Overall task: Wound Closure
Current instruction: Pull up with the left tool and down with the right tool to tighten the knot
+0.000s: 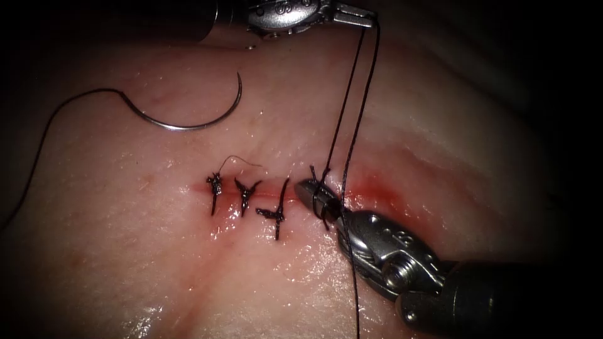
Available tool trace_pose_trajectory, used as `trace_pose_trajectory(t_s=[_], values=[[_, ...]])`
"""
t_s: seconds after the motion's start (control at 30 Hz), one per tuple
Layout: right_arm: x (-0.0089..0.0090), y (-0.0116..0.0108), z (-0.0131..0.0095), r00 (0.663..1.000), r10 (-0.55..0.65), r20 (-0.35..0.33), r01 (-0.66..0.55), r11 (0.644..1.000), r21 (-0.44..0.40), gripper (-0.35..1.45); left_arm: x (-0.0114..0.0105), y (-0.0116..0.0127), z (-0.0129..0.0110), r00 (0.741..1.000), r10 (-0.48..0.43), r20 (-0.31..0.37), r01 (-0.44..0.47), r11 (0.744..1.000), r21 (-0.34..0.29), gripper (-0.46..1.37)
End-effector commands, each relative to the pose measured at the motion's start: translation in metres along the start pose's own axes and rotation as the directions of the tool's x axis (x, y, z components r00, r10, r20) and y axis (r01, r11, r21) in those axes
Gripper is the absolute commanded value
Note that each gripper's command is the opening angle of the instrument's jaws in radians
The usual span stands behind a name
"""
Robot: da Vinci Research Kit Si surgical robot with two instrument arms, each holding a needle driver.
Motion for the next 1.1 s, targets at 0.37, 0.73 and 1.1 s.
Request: trace_pose_trajectory(t_s=[0.37,0.73,1.1], values=[[-0.0004,-0.0003,-0.0002,1.000,0.004,-0.006,-0.004,1.000,-0.004,-0.35,0.0010,0.0014,-0.0001,1.000,-0.013,0.004,0.013,1.000,0.004,-0.35],[-0.0007,-0.0009,-0.0011,0.998,-0.056,-0.006,0.056,0.998,-0.012,-0.35,0.0028,0.0070,-0.0004,0.999,-0.044,0.003,0.044,0.999,0.011,-0.35],[0.0000,0.0000,0.0004,0.998,-0.062,-0.022,0.061,0.997,-0.040,-0.35,0.0039,0.0123,-0.0004,0.998,-0.055,0.002,0.055,0.998,0.015,-0.35]])
